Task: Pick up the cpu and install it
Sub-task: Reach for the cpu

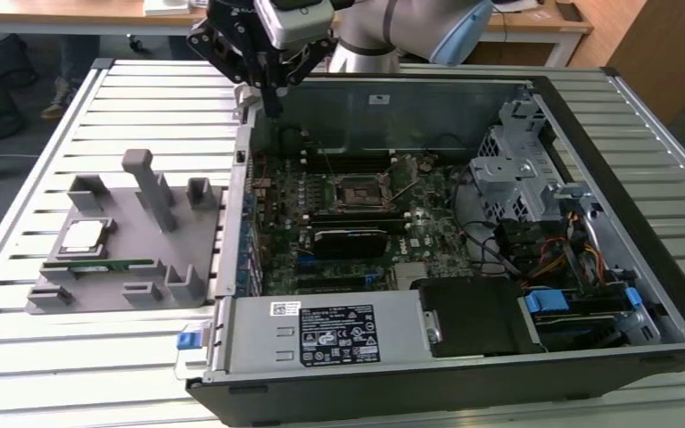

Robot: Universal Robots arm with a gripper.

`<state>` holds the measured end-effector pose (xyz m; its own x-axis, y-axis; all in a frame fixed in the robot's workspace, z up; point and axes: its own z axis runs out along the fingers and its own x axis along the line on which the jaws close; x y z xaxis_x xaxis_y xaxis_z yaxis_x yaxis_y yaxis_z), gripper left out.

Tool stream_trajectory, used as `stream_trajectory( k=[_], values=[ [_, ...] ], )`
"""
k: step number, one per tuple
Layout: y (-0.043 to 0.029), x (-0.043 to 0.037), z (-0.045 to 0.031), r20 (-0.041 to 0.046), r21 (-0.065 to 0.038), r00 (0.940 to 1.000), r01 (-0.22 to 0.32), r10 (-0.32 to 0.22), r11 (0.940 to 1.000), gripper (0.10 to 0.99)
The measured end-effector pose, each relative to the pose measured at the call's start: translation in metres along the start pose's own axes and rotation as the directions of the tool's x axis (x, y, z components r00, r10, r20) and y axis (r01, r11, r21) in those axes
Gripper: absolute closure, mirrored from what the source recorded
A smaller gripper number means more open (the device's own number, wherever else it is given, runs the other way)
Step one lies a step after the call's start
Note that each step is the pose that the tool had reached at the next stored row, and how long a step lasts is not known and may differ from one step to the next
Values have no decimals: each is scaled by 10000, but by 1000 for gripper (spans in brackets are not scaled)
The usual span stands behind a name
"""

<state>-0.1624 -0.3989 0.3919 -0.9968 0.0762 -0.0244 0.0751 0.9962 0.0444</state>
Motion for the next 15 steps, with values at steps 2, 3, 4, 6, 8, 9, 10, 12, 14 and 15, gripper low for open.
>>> stream_trajectory(
  k=[2, 3, 4, 6, 8, 9, 10, 12, 14, 15],
  values=[
    [-1, 11, 1, 0, 0, 10000, 1, -1, 10000, 976],
    [-1, 17, 1, 1, 0, 10000, 0, 0, 10000, 976],
    [-1, 21, 2, 0, 0, 10000, 0, 0, 10000, 976],
    [-2, 31, 3, 0, 0, 10000, 0, 0, 10000, 976],
    [-4, 43, 5, 1, 0, 10000, 0, 0, 10000, 976],
    [-4, 49, 5, 0, 0, 10000, 0, 0, 10000, 976],
    [-4, 56, 6, 0, 0, 10000, -1, 1, 10000, 976],
    [-5, 68, 8, 0, 0, 10000, 0, 0, 10000, 976],
    [-7, 81, 9, 0, 0, 10000, 0, 0, 10000, 976],
    [-7, 86, 10, 0, 0, 10000, 0, 0, 10000, 976]
  ],
)
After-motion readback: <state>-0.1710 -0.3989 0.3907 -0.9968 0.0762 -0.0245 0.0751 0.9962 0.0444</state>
